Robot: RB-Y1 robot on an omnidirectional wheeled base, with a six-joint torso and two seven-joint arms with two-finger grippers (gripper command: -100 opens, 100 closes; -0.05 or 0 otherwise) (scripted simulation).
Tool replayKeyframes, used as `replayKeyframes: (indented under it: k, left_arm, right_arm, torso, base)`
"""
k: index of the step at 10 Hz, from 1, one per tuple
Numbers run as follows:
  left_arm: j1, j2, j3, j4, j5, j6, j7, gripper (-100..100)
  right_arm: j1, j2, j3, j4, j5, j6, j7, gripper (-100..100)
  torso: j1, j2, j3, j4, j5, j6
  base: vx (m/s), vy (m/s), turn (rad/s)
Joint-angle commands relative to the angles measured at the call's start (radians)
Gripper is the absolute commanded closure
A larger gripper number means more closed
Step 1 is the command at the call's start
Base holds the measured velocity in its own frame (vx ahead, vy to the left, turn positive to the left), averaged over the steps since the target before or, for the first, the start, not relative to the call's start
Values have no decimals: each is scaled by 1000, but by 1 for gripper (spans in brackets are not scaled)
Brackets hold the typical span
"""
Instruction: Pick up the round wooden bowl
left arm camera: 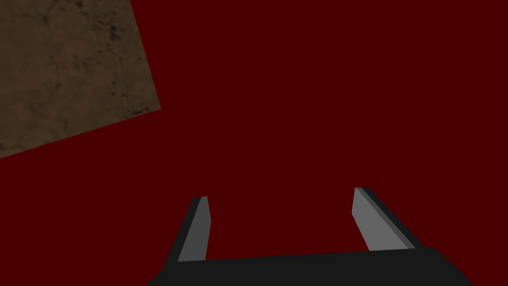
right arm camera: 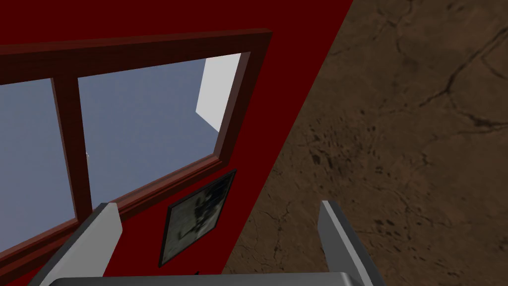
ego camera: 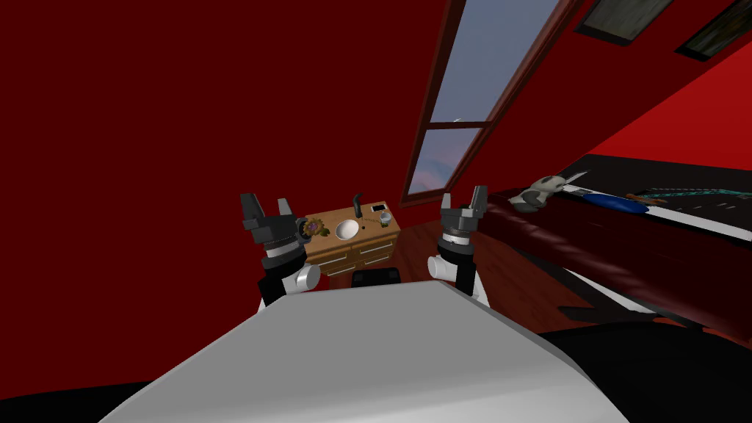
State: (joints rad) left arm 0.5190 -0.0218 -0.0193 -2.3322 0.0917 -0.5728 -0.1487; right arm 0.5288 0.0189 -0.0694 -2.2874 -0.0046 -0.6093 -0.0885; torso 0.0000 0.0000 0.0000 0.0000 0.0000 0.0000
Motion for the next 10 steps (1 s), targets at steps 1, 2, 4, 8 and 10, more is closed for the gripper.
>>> replayKeyframes:
  k: [1, 2, 4, 8, 10]
  left_arm:
    - [-3, 39, 6, -1, 4, 16, -3, -100]
    - [-5, 67, 11, -1, 8, 33, -5, -100]
    - [-10, 120, 26, 0, 21, 82, -14, -100]
    - [-19, 185, 59, 0, 49, 185, -33, -100]
    - [-23, 203, 73, 0, 60, 225, -41, -100]
  right_arm:
    - [0, 0, 0, 0, 0, 0, 0, 0]
    - [0, 0, 0, 0, 0, 0, 0, 0]
    - [0, 0, 0, 0, 0, 0, 0, 0]
    - [0, 0, 0, 0, 0, 0, 0, 0]
    - [0, 0, 0, 0, 0, 0, 0, 0]
  torso:
    - [0, 0, 0, 0, 0, 0]
    - [0, 1, 1, 0, 0, 0]
    - [1, 4, 2, 1, 0, 0]
    - [1, 7, 4, 2, 0, 0]
    - [2, 8, 4, 2, 0, 0]
  base:
    - [-23, 4, -24]
    - [-42, 7, -47]
    - [-85, 18, -43]
    - [-111, 9, -52]
    - [-88, 16, -55]
